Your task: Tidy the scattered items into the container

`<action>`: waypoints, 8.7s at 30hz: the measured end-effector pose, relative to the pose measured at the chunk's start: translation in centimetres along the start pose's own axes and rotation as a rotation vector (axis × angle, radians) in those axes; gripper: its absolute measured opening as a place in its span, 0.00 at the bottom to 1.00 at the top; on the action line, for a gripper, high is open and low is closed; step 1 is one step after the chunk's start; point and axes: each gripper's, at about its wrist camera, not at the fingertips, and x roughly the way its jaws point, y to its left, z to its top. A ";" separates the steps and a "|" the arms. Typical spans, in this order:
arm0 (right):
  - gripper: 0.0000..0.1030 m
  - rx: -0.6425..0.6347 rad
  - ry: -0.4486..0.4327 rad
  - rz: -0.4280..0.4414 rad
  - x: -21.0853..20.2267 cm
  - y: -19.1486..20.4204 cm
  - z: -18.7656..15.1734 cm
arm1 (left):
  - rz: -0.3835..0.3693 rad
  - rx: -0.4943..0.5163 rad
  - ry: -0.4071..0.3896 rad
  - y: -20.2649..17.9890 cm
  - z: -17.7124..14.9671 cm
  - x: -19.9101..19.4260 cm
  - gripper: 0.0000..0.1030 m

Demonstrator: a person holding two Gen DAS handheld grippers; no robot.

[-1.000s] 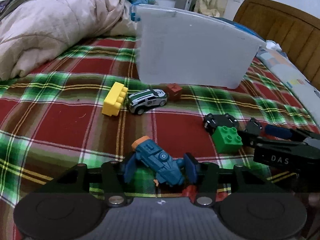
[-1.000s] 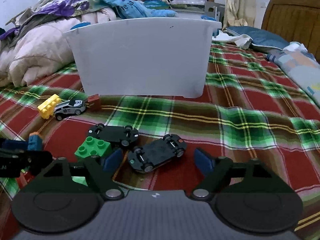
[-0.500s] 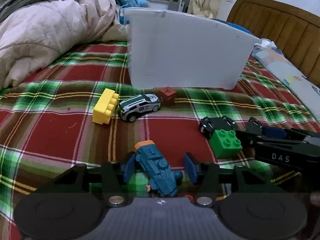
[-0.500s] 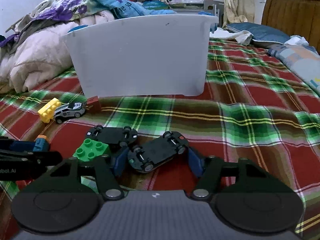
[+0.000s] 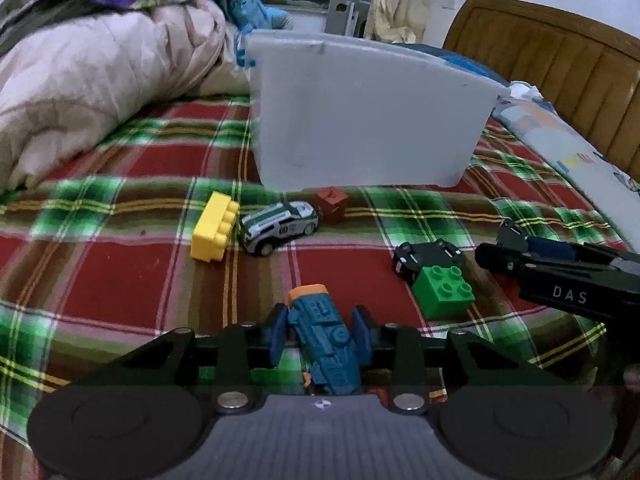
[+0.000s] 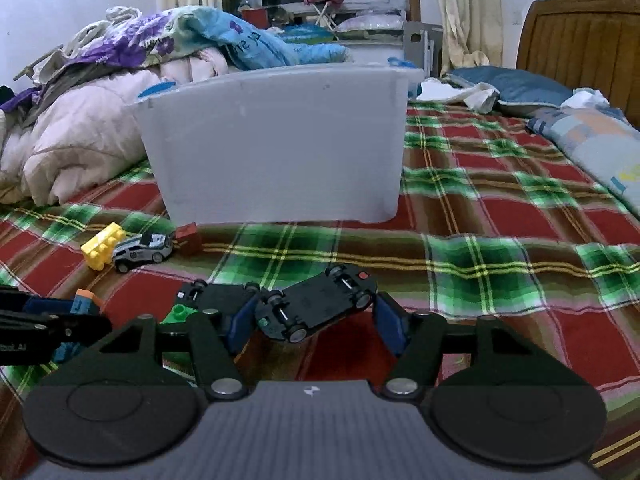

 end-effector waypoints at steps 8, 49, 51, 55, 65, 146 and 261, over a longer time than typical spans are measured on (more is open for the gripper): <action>0.64 -0.033 -0.051 0.003 -1.3 0.5 0.8 | 0.007 0.004 -0.059 0.6 2.6 -1.8 0.37; 0.64 -0.106 -0.085 -0.031 4.1 -0.1 19.2 | 0.078 0.064 -0.163 -0.5 22.0 2.3 0.38; 0.64 -0.113 -0.070 -0.032 4.8 0.0 19.0 | 0.086 0.074 -0.150 -0.4 21.9 3.0 0.38; 0.86 -0.136 -0.038 -0.039 5.8 0.2 18.5 | 0.113 0.109 -0.119 -0.7 21.7 4.2 0.62; 0.95 -0.159 -0.061 -0.050 5.1 0.3 17.8 | 0.122 0.133 -0.141 -0.9 21.0 3.7 0.65; 0.38 -0.059 -0.050 0.076 -4.2 6.6 2.1 | 0.004 0.083 -0.133 4.7 7.8 -2.6 0.25; 0.91 -0.180 -0.021 -0.042 3.8 0.3 16.8 | 0.040 0.203 -0.110 -0.6 20.6 2.6 0.70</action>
